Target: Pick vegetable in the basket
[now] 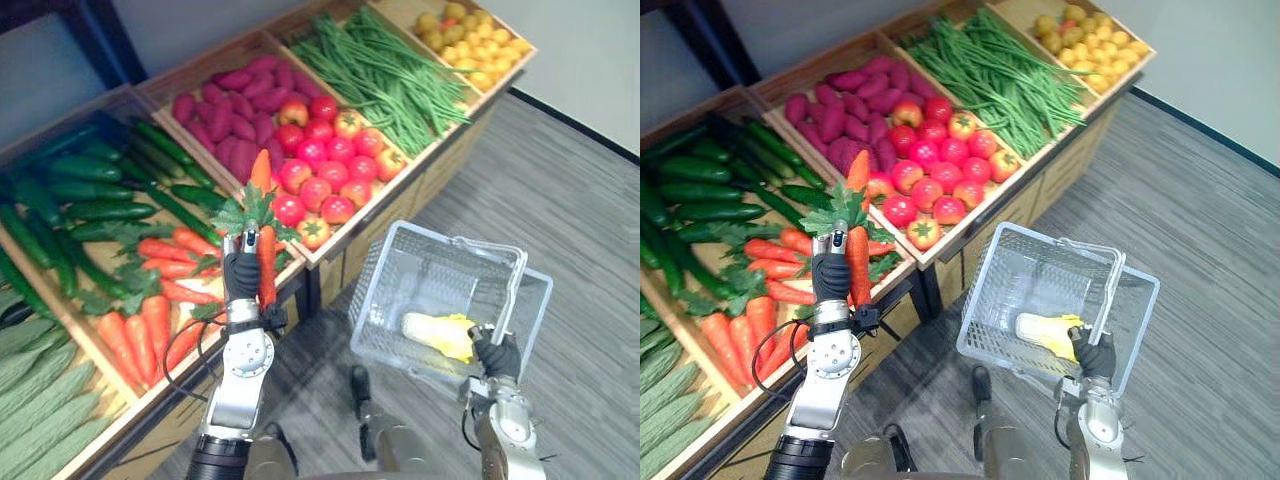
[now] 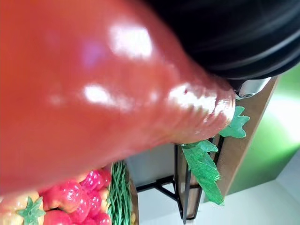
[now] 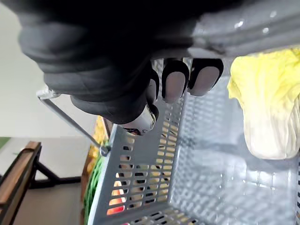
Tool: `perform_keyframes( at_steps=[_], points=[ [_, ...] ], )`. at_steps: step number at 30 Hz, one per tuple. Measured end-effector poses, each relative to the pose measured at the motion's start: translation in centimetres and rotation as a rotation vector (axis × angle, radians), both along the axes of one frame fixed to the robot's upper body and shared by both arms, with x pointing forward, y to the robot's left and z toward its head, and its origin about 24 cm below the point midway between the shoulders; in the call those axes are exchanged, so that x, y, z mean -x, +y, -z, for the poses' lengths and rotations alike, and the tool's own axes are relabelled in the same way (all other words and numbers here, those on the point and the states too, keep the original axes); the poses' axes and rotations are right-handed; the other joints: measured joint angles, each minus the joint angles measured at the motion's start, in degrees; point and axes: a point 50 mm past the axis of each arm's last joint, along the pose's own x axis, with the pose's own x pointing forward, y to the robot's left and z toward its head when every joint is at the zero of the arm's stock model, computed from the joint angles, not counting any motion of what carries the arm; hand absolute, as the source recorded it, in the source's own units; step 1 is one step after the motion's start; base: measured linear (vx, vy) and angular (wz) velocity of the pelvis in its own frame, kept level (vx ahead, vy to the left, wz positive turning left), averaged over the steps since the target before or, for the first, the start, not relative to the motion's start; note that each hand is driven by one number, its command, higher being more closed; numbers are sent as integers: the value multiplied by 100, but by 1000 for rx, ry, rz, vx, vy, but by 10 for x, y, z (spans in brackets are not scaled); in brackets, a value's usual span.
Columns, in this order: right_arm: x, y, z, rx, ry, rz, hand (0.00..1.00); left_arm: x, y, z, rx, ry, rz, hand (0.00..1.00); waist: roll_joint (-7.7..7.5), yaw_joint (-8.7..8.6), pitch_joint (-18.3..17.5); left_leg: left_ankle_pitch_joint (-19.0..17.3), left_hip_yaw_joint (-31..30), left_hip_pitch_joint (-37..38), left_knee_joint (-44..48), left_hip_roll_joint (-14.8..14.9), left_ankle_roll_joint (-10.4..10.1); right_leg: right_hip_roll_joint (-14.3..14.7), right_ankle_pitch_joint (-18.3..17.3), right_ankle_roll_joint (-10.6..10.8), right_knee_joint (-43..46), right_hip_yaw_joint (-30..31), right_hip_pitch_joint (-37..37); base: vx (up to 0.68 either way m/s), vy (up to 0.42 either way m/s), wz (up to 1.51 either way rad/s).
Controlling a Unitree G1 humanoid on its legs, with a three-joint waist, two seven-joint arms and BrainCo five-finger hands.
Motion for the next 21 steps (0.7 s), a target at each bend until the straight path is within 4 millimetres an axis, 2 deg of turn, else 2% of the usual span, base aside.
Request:
perform_keyframes(
  at_steps=[1, 2, 3, 4, 5, 6, 8, 9, 10, 11, 12, 13, 14, 17, 21],
  points=[
    [1, 1, 2, 9, 12, -9, 100, -3, -4, 7, -1, 36, 26, 100, -10, -64, -12, -90, 127, 167, -5, 0, -131, 194, 502, 45, -175, 414, 12, 78, -84, -81],
    [1, 0, 3, 12, 17, -11, 100, -3, -7, 11, -2, 55, 39, 100, 15, -127, -15, -148, 156, 237, 1, 24, -167, 284, 638, 32, -227, 566, 43, 427, -166, -285],
    [-9, 12, -1, 50, 20, -120, 100, -4, -18, 37, -2, 173, 105, 100, 195, -126, -81, -530, -2103, -335, 2093, 423, 224, 1208, 744, -176, -480, 1854, 523, 463, -95, -280],
    [-12, 10, -4, 59, 8, -123, 100, -3, -22, 38, -5, 180, 123, 100, 202, -123, -85, -565, -2740, -685, 2037, 89, 163, 1213, 817, -239, -600, 1962, 649, 484, -58, -281],
    [-13, 10, -5, 60, 6, -121, 100, -3, -25, 39, -6, 181, 133, 100, 214, -114, -89, -543, -2825, -804, 1913, 9, 145, 1216, 872, -216, -644, 2003, 707, 211, 100, -74],
    [-14, 6, -6, 69, 1, -112, 100, -3, -27, 39, -5, 180, 145, 100, 266, -97, -84, -313, -2844, -1030, 1368, -146, 174, 1222, 893, -155, -638, 2127, 813, 160, 108, -42],
    [-14, 7, -7, 66, 0, -113, 100, -3, -26, 40, -6, 180, 143, 100, 265, -38, -62, -432, -3249, -1209, 1291, -456, 378, 1227, 820, -107, -639, 2402, 948, 111, 131, -52],
    [-15, 10, -6, 62, 2, -120, 100, -3, -26, 43, -7, 195, 140, 100, 265, 79, -59, -479, -3752, -1228, 1234, -726, 442, 1226, 766, -104, -631, 2634, 1049, 71, 178, -119],
    [-16, 18, -6, 60, 3, -156, 100, 1, -25, 47, -4, 206, 136, 100, 300, 227, -79, -463, -4429, -1123, 981, -1092, 393, 1277, 719, -30, -599, 3044, 1117, 39, 218, -176],
    [-17, 27, -8, 62, -7, -200, 100, 5, -24, 50, -4, 215, 135, 100, 384, 304, -87, -363, -4625, -1005, 910, -1242, 337, 1368, 661, 101, -639, 3376, 1233, 22, 192, -156],
    [-15, 32, -9, 56, -12, -215, 100, 5, -24, 51, -11, 222, 138, 100, 408, 292, -118, -405, -4551, -955, 870, -1229, 416, 1390, 681, 140, -757, 3526, 1323, 78, 242, -102],
    [-15, 44, -15, 32, -44, -253, 100, 4, -27, 49, -17, 215, 155, 100, 392, 170, -156, -375, -4333, -911, 745, -1211, 485, 1375, 741, 191, -784, 3772, 1337, 197, 343, -123],
    [-16, 69, -32, -16, -124, -371, 100, 6, -47, 50, -18, 222, 237, 100, 340, 176, -206, -275, -3672, -665, 453, -1252, 603, 1258, 866, 393, -814, 4281, 1306, 215, 354, -121],
    [-16, 84, -43, -74, -177, -434, 100, 2, -63, 40, -42, 178, 293, 100, 315, 166, -284, -268, -3598, -555, 340, -1315, 615, 1221, 893, 435, -902, 4362, 1287, 142, 168, -44],
    [-13, 100, -43, -112, -176, -487, 100, 1, -65, 50, -66, 224, 308, 100, 188, 157, -398, -117, -3582, -271, -111, -1415, 641, 1159, 894, 436, -1044, 4516, 1373, 82, 57, -14]
  ],
)
